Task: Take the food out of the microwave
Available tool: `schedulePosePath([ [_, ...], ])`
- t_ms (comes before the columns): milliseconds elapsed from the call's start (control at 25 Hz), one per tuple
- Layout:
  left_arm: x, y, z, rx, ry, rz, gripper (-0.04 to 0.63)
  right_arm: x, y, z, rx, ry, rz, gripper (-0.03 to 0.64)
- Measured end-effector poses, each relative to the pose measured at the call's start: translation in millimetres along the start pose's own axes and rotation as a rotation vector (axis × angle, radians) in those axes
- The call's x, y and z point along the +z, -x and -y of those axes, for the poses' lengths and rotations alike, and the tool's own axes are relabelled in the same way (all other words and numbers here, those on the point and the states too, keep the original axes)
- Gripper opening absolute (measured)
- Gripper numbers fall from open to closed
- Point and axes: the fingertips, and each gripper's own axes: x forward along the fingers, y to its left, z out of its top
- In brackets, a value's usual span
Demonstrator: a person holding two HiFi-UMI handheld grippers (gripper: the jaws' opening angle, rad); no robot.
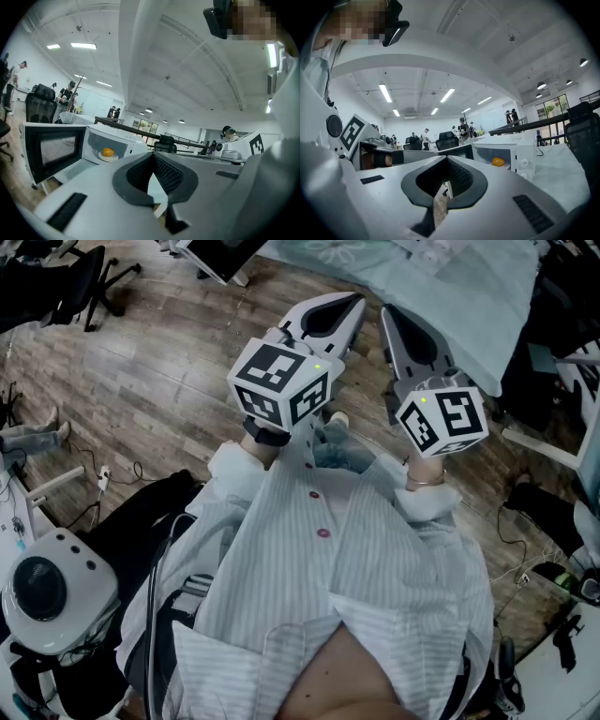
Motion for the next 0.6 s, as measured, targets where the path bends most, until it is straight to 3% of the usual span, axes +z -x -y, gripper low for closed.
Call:
schedulePosePath([
  [600,-12,3,22,0.038,0.005,0.011,0.008,-10,26,9,0.011,-0.028,-0.002,0.032],
])
